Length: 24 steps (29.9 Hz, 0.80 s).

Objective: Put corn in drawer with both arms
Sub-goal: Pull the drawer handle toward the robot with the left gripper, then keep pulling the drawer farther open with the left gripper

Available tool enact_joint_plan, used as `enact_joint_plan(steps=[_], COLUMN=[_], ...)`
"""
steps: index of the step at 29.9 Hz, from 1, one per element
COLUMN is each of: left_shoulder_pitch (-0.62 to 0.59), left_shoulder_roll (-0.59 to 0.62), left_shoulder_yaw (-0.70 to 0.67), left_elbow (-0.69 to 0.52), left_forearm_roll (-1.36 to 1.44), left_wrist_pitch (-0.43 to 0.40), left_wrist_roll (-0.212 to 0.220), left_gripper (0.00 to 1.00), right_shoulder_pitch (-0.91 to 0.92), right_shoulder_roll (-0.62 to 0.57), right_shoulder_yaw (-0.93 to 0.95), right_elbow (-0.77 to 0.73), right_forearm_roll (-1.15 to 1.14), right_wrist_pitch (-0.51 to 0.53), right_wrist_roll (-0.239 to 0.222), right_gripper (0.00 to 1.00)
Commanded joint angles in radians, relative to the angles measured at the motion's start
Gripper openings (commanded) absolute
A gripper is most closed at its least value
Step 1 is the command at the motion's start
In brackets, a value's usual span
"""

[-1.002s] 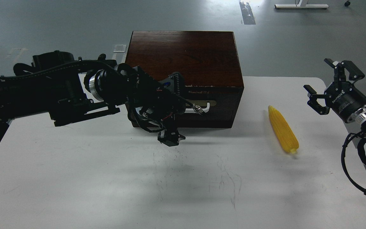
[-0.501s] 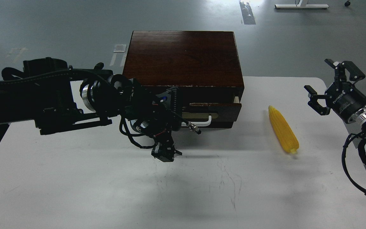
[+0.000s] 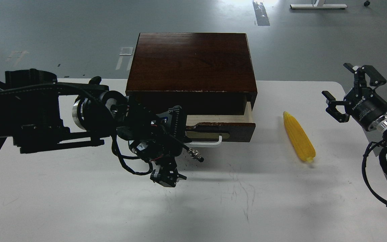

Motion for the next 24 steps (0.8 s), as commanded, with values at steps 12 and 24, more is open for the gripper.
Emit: enact_joint_plan(steps=[12,24], left_shoulder_pitch=[-0.032,-0.007], left_shoulder_roll=[0.02,0.016], left_shoulder_yaw=[-0.002,-0.001], left_elbow=[-0.012,-0.005], left_forearm_roll=[0.0,0.0], left_wrist_pitch=[-0.001,-0.001], left_wrist_roll=[0.0,0.0], left_gripper=[0.99,0.99], right_shoulder_pitch=[0.0,-0.002], right_shoulder_roll=[-0.01,-0.01], right_shoulder_yaw=[0.001,0.009], right_elbow=[0.003,0.003], right_forearm_roll=[0.002,0.0], right_wrist_pitch=[0.0,0.0], right_wrist_roll=[0.0,0.0], right_gripper=[1.0,1.0])
